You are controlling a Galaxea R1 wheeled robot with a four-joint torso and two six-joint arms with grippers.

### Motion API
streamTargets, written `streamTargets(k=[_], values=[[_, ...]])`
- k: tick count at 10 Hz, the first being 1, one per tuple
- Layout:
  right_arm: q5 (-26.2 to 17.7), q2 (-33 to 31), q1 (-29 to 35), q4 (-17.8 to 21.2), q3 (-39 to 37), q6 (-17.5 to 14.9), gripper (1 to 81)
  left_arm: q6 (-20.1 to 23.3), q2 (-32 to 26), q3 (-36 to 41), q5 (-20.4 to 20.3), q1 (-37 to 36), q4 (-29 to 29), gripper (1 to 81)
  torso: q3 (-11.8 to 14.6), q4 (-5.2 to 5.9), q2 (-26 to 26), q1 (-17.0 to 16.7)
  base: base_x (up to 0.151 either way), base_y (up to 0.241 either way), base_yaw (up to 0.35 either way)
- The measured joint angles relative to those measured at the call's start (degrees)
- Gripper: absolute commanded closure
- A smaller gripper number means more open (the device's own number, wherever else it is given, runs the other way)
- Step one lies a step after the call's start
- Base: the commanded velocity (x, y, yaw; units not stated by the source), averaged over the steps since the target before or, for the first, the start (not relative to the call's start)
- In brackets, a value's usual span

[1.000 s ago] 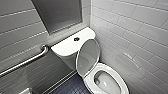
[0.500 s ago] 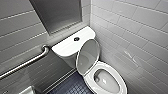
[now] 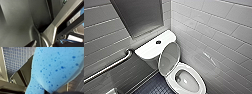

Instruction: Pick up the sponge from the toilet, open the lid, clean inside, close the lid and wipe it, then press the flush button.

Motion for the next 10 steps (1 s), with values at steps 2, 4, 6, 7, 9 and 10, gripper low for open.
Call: streamTargets(k=[2, 4, 6, 7, 9, 10], values=[[-0.05, 1.44, -0.57, -0.22, -1.74, -0.06, 81.1, -0.13, -0.13, -0.09, 0.32, 0.12, -0.01, 1.0, 2.45, -0.07, 4.17, -2.69, 0.0, 0.0, 0.0], [-0.02, 2.27, -0.57, -0.22, -3.1, -0.12, 81.1, -0.13, -0.11, -0.22, 0.4, -0.22, -0.01, 1.0, 5.9, -0.07, 8.0, -5.23, 0.0, 0.0, 0.0], [-0.24, 4.78, -1.22, -0.56, -6.68, -0.15, 81.1, -0.15, -0.02, -0.22, 0.49, -0.49, -0.01, 1.0, 9.29, -0.07, 12.28, -8.02, 0.0, 0.0, 0.0], [-0.3, 5.94, -1.57, -0.85, -8.14, -0.15, 81.1, -0.15, 0.07, -0.22, 0.49, -0.46, -0.01, 1.0, 10.91, -0.07, 14.4, -9.42, 0.0, 0.0, 0.0], [-0.5, 7.41, -2.16, -1.57, -9.37, -0.15, 81.1, -0.15, 0.02, -0.26, 0.38, -0.33, -0.01, 1.0, 11.83, -0.07, 17.68, -11.56, 0.0, 0.0, 0.0], [-0.94, 7.58, -2.84, -1.88, -9.68, -0.15, 81.1, -0.17, 0.02, -0.26, 0.44, -0.21, -0.04, 1.0, 12.04, -0.07, 18.27, -11.91, 0.0, 0.0, 0.0]])
